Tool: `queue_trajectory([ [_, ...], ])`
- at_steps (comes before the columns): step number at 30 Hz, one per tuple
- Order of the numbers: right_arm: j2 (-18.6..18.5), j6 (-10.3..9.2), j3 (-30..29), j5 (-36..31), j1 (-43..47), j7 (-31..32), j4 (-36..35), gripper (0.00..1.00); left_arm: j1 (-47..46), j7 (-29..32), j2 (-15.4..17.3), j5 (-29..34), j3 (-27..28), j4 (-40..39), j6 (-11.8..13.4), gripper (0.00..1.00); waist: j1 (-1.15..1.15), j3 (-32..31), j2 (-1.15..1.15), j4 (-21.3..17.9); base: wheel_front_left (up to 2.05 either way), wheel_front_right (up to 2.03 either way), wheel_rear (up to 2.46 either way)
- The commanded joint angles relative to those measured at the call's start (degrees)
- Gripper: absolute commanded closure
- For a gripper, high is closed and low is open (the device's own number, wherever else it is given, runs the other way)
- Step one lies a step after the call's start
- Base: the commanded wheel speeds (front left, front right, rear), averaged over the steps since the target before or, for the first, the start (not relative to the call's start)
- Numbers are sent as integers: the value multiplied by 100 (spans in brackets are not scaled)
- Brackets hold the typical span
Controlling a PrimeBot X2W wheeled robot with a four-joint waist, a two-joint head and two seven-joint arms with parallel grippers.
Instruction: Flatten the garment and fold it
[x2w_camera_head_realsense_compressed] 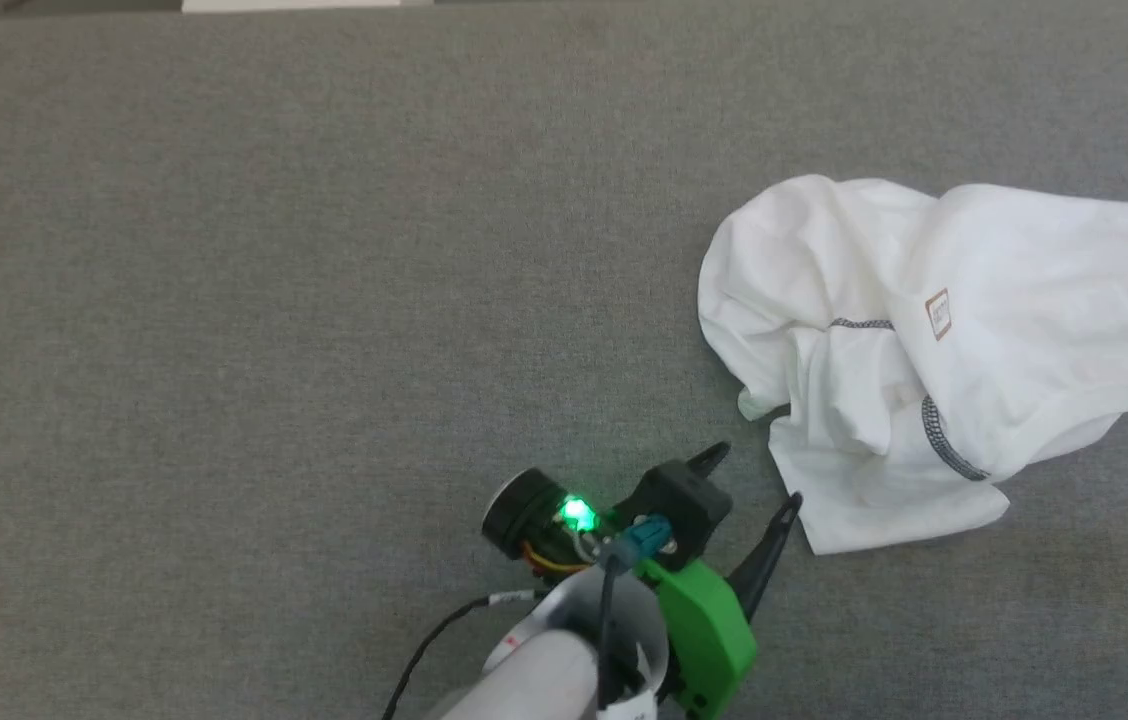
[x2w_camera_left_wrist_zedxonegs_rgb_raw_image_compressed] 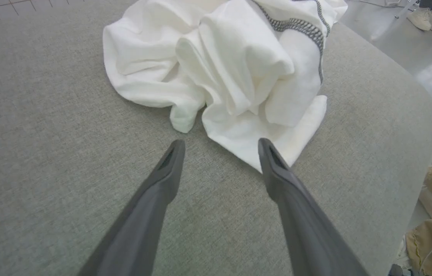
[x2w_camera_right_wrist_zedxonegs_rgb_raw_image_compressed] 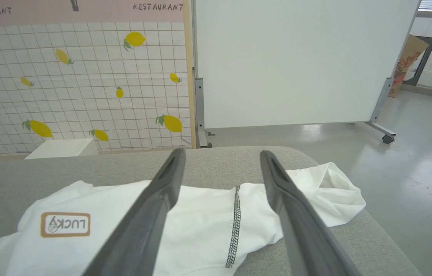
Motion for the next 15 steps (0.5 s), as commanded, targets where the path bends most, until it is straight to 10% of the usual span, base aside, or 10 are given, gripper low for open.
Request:
queue_trajectory([
  [1, 3, -10, 14, 11, -108, -2, -32, 0, -240, -63, -25, -124, -94, 91, 105, 0, 0, 241, 0, -56, 0, 0, 0],
  [15, 4, -10, 56, -13, -312, -58, 39, 0, -1229, -208, -26, -1096, -1010, 1060, 804, 0, 0, 657, 0, -290, 0, 0, 0],
])
